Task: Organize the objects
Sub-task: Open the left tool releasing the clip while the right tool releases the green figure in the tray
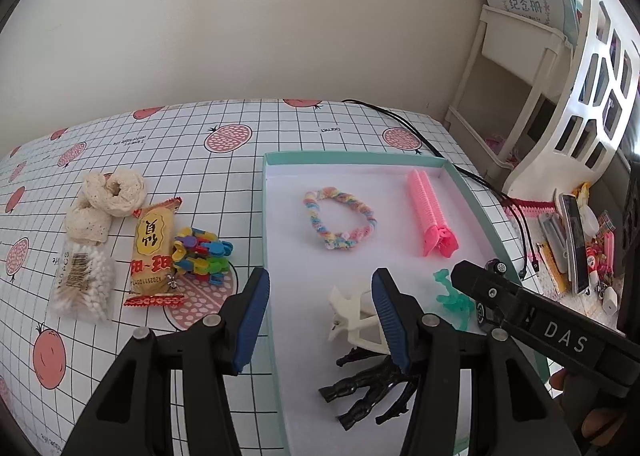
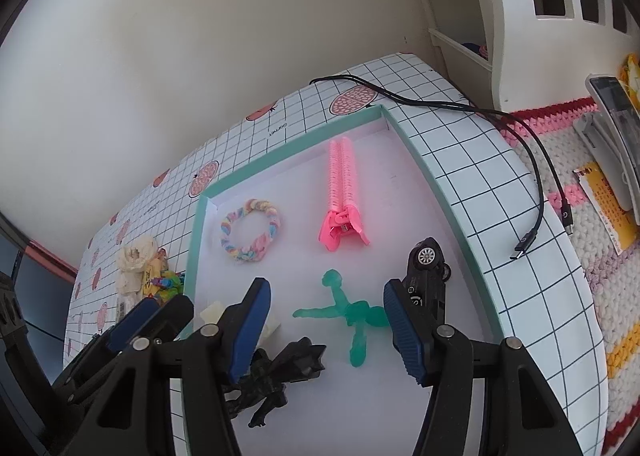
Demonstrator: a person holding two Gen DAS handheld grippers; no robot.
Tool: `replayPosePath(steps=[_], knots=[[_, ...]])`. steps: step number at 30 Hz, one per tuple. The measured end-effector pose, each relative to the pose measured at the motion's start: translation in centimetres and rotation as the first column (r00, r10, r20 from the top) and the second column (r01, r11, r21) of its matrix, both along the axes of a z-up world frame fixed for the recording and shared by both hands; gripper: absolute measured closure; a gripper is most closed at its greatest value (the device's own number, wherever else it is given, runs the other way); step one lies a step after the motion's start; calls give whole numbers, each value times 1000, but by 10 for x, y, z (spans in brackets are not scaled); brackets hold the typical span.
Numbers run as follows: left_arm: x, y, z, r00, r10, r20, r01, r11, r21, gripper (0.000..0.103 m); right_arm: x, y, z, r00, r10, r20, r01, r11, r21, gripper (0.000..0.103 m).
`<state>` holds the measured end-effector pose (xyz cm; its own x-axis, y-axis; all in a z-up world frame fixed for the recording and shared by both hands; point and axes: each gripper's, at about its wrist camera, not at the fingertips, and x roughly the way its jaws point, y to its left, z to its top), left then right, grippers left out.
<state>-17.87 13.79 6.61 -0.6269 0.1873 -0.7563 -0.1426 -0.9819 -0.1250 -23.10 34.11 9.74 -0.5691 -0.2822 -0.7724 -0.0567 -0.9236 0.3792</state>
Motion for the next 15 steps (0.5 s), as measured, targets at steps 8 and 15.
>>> replayPosePath(steps=[8, 15], knots=[[1, -21, -5, 997, 75, 21, -75, 997, -19, 45, 1, -4, -5, 1000, 16, 15, -16, 1000, 14, 40], [-2, -39, -12, 990, 133, 43, -132, 991, -25, 32, 4, -7, -6, 1000, 29, 4, -30, 999, 39, 32]])
